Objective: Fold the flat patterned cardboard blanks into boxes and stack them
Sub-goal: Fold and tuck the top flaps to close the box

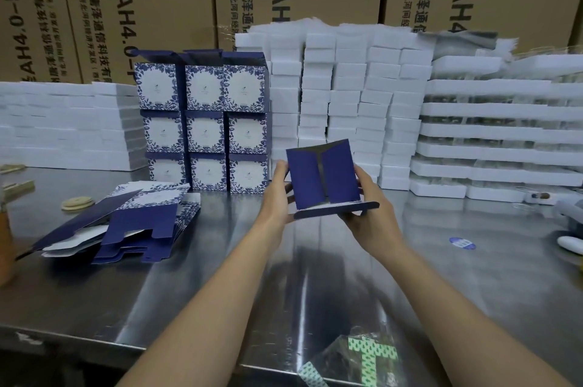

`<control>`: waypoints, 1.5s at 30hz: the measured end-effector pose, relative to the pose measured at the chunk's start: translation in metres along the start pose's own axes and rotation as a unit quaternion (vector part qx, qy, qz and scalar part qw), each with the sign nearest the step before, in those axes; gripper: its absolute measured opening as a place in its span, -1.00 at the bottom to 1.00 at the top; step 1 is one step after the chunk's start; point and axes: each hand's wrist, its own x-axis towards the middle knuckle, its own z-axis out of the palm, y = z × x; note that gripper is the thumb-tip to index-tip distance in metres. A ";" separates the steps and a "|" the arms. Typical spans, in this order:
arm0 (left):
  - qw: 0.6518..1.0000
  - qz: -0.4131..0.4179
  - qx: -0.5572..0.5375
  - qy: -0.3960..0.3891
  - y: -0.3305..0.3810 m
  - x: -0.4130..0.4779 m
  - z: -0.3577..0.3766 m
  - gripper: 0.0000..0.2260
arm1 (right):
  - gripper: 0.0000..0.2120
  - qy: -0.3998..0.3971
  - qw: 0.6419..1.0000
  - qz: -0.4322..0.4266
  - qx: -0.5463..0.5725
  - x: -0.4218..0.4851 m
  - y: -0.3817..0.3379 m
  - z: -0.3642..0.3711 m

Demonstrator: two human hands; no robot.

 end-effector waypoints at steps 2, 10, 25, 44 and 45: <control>1.000 0.015 0.022 -0.009 0.001 -0.002 0.003 -0.61 | -0.34 0.016 1.000 -0.003 -0.025 0.003 0.005 0.000; 0.959 0.083 0.266 0.058 -0.012 -0.002 0.001 -0.28 | -0.51 0.048 0.992 0.101 -0.062 -0.004 -0.003 -0.003; 0.799 0.445 0.368 0.171 -0.024 -0.008 0.005 -0.50 | -0.46 0.190 0.978 0.036 -0.073 -0.003 -0.009 -0.004; 0.774 0.428 0.466 0.020 -0.029 -0.004 0.013 -0.83 | -0.77 0.041 0.963 -0.062 -0.258 -0.005 -0.014 -0.001; 0.789 0.420 0.448 0.011 -0.028 -0.003 0.011 -0.83 | -0.80 0.043 0.963 -0.066 -0.257 -0.004 -0.013 -0.001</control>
